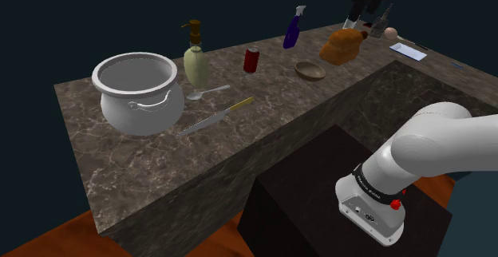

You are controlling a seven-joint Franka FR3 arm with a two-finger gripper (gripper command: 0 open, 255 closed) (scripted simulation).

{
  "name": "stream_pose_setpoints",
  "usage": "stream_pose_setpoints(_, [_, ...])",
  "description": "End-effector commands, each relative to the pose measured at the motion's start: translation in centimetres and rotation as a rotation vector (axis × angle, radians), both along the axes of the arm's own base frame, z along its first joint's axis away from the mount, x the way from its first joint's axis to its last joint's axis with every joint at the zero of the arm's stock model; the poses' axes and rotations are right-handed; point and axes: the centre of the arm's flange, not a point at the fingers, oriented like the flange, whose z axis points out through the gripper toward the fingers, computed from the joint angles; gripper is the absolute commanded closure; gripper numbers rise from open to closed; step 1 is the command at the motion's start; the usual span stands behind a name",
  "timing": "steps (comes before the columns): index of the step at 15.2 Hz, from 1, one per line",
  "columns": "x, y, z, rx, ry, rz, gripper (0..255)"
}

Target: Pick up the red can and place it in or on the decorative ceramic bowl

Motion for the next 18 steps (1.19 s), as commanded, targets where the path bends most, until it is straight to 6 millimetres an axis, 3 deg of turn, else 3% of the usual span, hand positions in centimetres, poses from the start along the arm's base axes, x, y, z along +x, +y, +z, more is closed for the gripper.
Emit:
stream_pose_setpoints(1, [0.0,0.0,0.0,0.000,0.000,0.000,0])
stream_pose_setpoints(18, [18.6,-0.8,-13.0,0.045,0.020,-0.045,0])
